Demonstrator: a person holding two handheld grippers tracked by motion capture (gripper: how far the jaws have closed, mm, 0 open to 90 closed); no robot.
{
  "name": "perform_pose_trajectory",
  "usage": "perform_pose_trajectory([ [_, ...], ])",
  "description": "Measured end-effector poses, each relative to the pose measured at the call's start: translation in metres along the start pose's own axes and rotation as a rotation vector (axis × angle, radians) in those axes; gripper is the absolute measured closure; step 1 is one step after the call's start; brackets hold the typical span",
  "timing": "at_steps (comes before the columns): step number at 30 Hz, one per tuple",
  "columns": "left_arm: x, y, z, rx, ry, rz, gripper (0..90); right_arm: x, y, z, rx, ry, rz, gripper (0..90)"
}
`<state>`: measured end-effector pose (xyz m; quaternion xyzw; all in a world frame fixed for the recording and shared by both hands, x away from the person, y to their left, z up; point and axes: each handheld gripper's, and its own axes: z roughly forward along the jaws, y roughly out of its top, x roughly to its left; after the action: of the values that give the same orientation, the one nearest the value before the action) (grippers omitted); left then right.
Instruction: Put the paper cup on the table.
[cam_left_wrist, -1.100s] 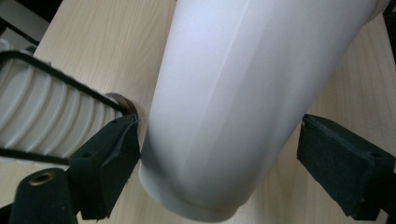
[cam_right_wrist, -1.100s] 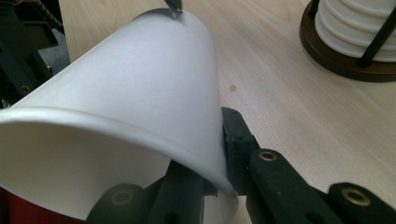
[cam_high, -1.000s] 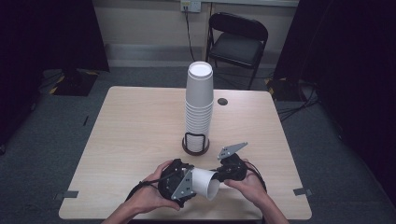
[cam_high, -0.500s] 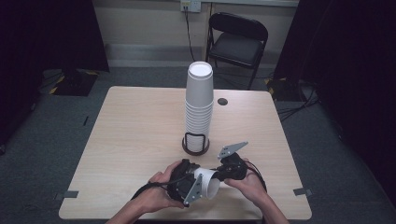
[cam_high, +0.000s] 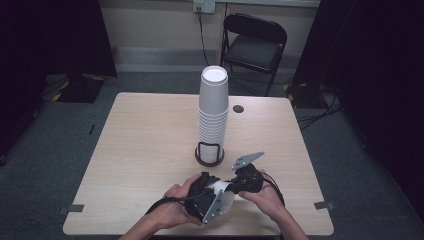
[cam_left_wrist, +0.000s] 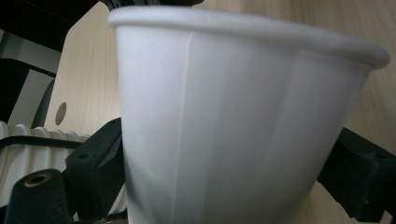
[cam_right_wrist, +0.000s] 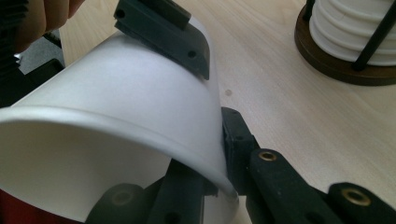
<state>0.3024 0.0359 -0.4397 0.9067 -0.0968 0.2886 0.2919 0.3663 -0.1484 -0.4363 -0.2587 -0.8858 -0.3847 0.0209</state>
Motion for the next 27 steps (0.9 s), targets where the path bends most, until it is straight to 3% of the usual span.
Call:
perform_pose_trajectory([
  [3,-0.001,0.003,0.000,0.005,0.001,0.006,11.9,-0.001,0.000,0.000,-0.003,-0.002,0.008,86.6],
  [6,-0.001,0.008,0.002,0.010,0.006,0.040,11.6,-0.001,0.000,0.001,-0.002,-0.006,0.012,86.7],
  [11,-0.001,0.011,0.004,0.011,0.015,0.027,10.7,-0.002,-0.001,0.000,-0.012,-0.010,0.020,86.9],
  [15,-0.002,0.016,0.006,0.019,0.028,0.049,9.4,-0.002,0.000,0.002,-0.011,-0.003,0.023,87.1],
  [18,-0.004,0.020,0.008,0.000,0.039,0.031,8.6,-0.001,0.000,0.002,-0.016,-0.001,0.025,87.0],
  [24,-0.004,0.021,0.007,0.004,0.037,0.046,8.0,-0.001,0.000,0.002,-0.024,0.002,0.031,87.0],
  [27,-0.004,0.021,0.008,-0.020,0.045,0.024,7.8,-0.001,0.000,0.003,-0.029,0.006,0.036,86.9],
])
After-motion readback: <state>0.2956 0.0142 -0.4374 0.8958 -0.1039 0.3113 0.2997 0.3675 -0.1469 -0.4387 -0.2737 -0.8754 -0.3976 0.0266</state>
